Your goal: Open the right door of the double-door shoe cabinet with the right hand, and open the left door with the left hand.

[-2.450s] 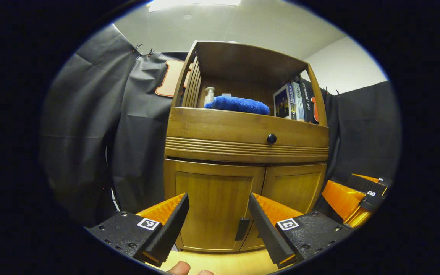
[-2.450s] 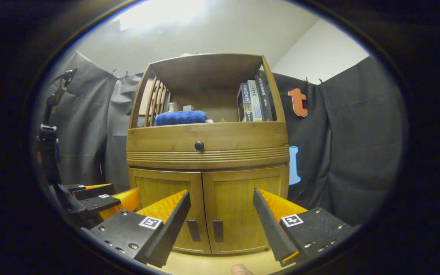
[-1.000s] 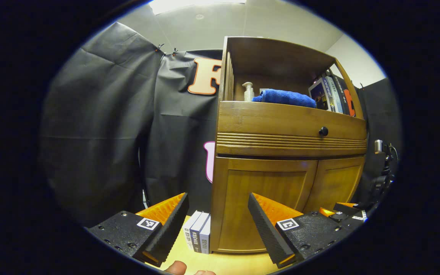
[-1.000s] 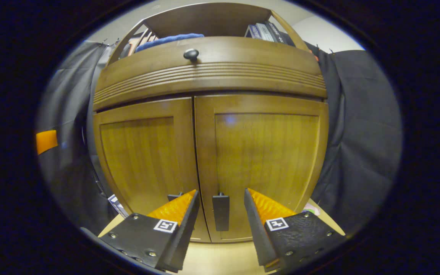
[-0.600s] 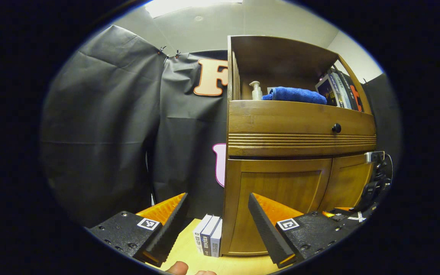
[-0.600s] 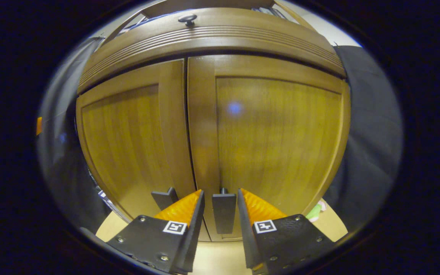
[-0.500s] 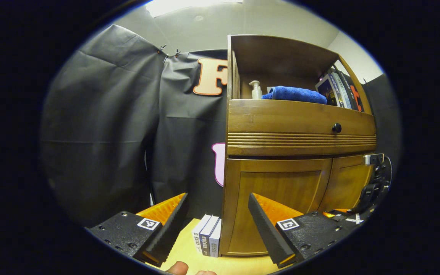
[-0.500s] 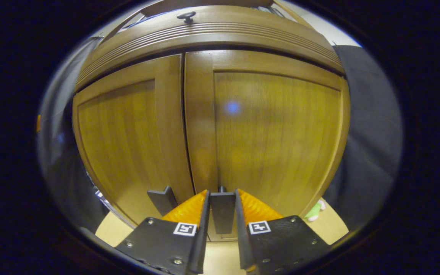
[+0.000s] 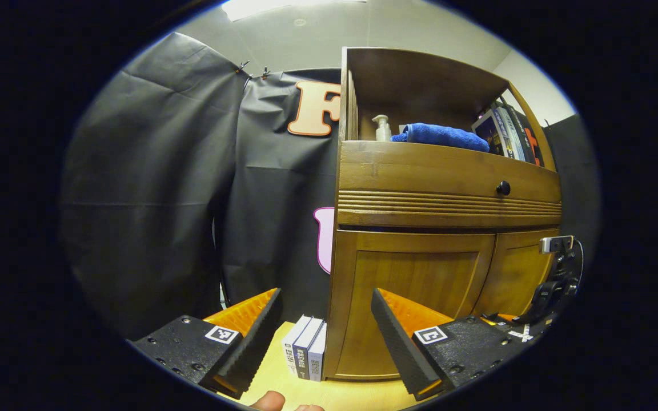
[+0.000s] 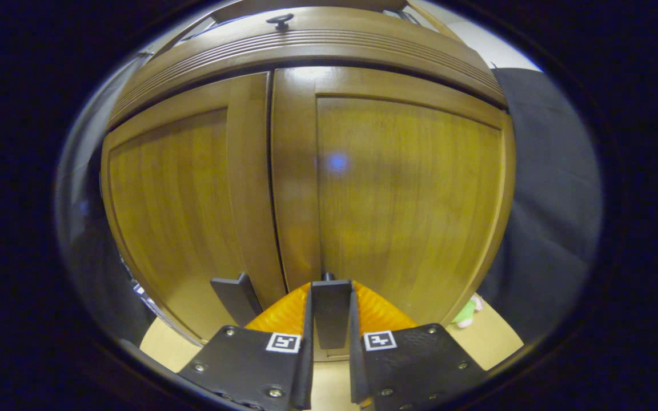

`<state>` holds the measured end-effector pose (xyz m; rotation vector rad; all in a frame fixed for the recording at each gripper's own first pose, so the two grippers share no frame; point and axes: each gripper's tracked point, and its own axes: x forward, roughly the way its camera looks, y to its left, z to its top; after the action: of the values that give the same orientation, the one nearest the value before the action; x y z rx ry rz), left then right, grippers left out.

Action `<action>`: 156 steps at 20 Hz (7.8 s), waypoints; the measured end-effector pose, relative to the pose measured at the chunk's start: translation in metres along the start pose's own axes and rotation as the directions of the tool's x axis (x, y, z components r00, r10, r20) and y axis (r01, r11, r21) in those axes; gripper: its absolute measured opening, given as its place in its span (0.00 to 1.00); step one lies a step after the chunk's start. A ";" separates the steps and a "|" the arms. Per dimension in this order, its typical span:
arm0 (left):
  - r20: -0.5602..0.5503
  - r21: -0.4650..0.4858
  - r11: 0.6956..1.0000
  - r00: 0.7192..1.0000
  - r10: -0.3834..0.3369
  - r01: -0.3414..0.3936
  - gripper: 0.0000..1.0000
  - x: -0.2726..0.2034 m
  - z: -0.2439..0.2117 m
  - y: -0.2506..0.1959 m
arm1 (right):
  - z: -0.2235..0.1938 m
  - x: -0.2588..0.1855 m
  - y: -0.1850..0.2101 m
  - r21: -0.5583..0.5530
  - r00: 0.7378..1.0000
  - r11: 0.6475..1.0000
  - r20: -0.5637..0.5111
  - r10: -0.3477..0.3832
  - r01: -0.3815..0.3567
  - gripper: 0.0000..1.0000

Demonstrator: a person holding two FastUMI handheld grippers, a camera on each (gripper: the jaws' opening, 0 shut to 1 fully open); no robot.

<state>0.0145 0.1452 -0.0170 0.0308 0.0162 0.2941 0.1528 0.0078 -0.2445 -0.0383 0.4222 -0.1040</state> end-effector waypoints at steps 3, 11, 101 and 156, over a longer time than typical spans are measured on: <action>0.006 0.001 1.000 1.000 -0.003 0.003 0.92 -0.004 0.002 0.000 | -0.001 -0.010 -0.006 -0.001 0.999 1.000 0.019 -0.029 0.029 0.26; -0.001 -0.030 0.999 0.999 -0.044 0.044 0.92 -0.015 -0.001 -0.014 | -0.009 -0.046 -0.023 0.027 0.999 0.998 0.022 -0.050 0.049 0.23; -0.283 -0.041 0.953 0.911 -0.299 0.300 0.31 0.045 -0.172 -0.223 | 0.107 -0.273 -0.261 0.035 0.872 0.935 0.351 -0.343 0.353 0.20; -0.247 -0.088 0.995 0.969 0.013 -0.036 0.25 -0.104 -0.129 0.043 | 0.083 -0.170 -0.007 -0.103 0.880 0.921 0.269 0.390 -0.377 0.20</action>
<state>-0.1005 0.1601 -0.1436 -0.0973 0.2496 0.3220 0.0323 0.0210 -0.0996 -0.0151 0.1358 0.3029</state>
